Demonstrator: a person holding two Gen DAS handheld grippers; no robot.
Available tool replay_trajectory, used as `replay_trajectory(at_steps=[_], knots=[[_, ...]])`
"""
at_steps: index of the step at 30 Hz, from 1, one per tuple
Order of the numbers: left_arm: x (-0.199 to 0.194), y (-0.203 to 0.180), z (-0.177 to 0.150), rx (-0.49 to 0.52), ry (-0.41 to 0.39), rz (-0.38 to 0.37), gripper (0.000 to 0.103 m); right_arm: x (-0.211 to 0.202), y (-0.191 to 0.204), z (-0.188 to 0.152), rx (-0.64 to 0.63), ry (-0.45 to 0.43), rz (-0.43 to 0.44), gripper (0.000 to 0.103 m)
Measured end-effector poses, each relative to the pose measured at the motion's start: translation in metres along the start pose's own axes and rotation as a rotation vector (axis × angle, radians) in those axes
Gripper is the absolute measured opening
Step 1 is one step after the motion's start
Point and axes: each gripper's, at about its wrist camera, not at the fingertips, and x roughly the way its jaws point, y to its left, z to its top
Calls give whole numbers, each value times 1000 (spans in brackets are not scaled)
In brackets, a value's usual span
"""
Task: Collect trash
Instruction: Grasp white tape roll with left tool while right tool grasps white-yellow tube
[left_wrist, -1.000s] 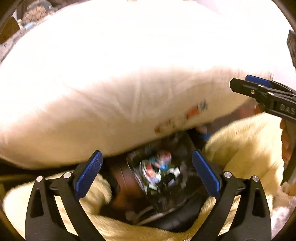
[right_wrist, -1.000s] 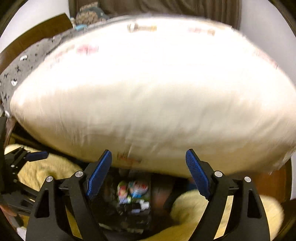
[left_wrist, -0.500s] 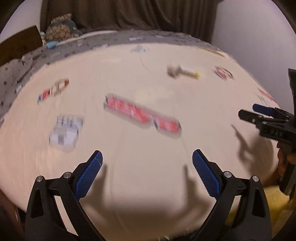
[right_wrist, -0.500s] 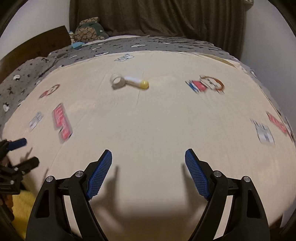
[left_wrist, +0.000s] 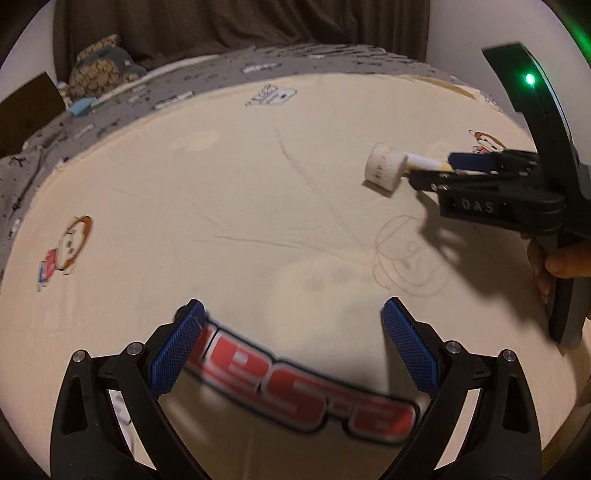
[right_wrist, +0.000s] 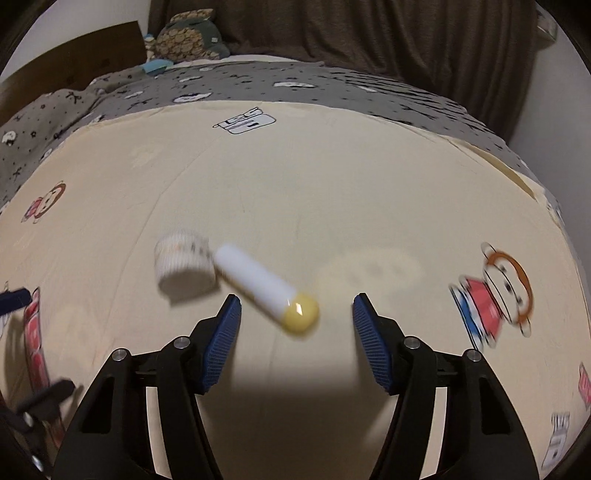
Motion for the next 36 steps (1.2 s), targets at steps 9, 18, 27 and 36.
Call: replay_trajectory(at_steps=[9, 18, 27, 36], knots=[[13, -21, 41, 31, -65, -26, 86, -1, -28, 8, 86, 36, 61, 21], [38, -60, 87, 73, -89, -68, 81, -25, -63, -6, 129, 40, 17, 21], [57, -66, 96, 47, -5, -89, 33, -43, -62, -23, 103, 40, 7, 21], [-33, -47, 54, 30, -68, -56, 33, -102, -27, -45, 38, -27, 30, 21]])
